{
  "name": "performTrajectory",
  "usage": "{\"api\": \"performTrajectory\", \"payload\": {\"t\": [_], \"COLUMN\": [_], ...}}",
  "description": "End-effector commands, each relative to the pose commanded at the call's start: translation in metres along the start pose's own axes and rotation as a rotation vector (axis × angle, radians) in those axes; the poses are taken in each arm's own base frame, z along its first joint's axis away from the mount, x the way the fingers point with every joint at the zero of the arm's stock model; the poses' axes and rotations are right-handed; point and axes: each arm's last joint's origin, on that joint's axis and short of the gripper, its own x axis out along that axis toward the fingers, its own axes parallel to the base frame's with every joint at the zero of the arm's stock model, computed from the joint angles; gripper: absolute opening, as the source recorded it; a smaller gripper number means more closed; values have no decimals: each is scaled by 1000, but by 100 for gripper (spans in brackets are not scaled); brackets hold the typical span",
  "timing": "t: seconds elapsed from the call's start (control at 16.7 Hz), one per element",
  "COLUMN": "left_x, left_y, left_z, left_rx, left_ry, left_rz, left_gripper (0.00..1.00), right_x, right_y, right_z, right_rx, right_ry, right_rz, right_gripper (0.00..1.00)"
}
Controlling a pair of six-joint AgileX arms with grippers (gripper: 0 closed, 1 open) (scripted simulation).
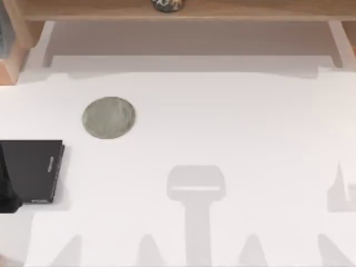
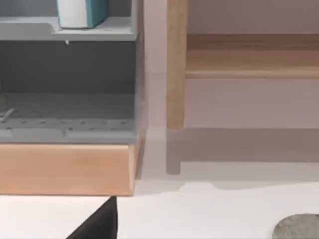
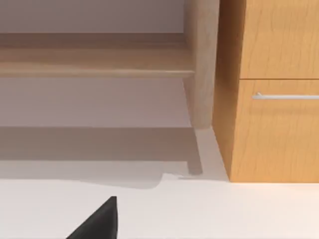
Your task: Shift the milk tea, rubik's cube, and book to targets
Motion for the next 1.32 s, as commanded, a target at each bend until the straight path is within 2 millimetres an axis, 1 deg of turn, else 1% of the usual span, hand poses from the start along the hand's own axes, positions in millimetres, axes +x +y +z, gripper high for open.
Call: {"api": "performTrajectory", "payload": {"t": [0.18,0.3,0.48,0.6,0.66,0.72,0.84,0.96,1.02,1.14,1.26,1.32], "left_x": [0,1,8,21,31,45,82,126,149,192,227,240], "left_y": [0,-2,-8,-15,-19,-26,-44,-71,-87,-123,-160,-178], "left_z": [3,18,57,89,105,120,142,151,151,139,118,107], "left_rx": [0,-2,-11,-22,-28,-34,-41,-42,-41,-33,-23,-19], "left_ry": [-4,-26,-77,-104,-111,-112,-99,-75,-60,-31,-9,-3], "left_rz": [-1,-6,-15,-21,-23,-25,-28,-29,-29,-29,-29,-29], "left_gripper": [100,100,100,100,100,100,100,100,100,100,100,100], "right_x": [0,0,0,0,0,0,0,0,0,0,0,0], "right_y": [0,0,0,0,0,0,0,0,0,0,0,0], "right_z": [0,0,0,0,0,0,0,0,0,0,0,0], "right_rx": [0,0,0,0,0,0,0,0,0,0,0,0], "right_ry": [0,0,0,0,0,0,0,0,0,0,0,0], "right_rz": [0,0,0,0,0,0,0,0,0,0,0,0], "right_gripper": [100,100,100,100,100,100,100,100,100,100,100,100]}}
